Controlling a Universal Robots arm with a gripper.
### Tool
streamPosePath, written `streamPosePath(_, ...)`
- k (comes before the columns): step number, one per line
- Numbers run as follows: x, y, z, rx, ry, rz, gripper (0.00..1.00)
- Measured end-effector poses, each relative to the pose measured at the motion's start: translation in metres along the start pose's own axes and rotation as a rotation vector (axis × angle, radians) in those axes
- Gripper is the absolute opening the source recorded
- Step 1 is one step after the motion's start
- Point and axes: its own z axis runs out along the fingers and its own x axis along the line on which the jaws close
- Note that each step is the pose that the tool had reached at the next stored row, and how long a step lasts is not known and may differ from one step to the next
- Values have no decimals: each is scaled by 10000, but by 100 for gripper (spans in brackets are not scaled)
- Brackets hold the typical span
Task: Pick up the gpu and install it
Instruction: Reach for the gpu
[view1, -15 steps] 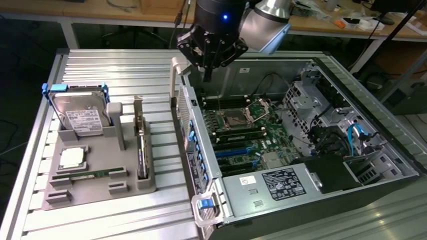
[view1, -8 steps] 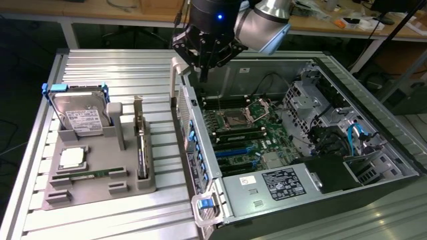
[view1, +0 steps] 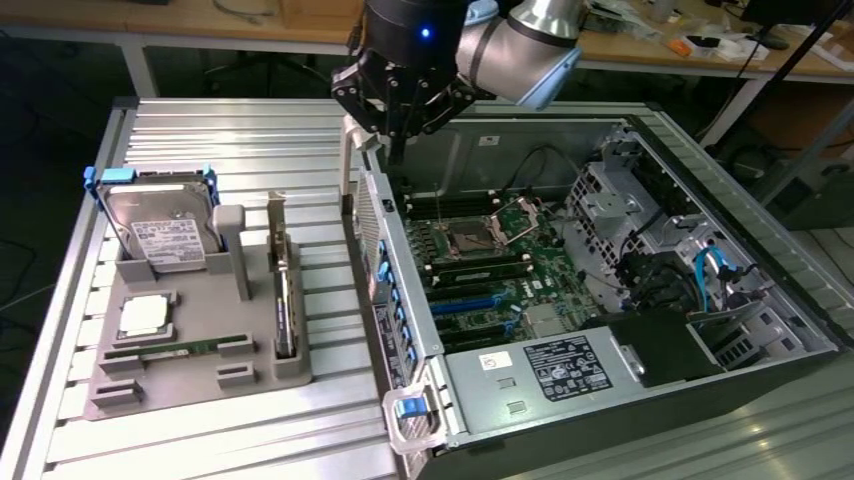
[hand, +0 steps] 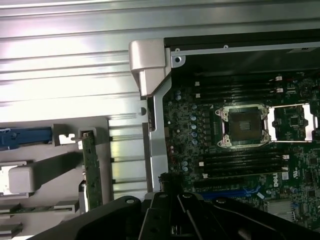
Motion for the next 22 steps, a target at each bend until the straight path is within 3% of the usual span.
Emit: streamPosePath(22,326,-24,-7,-2,7,-88,11)
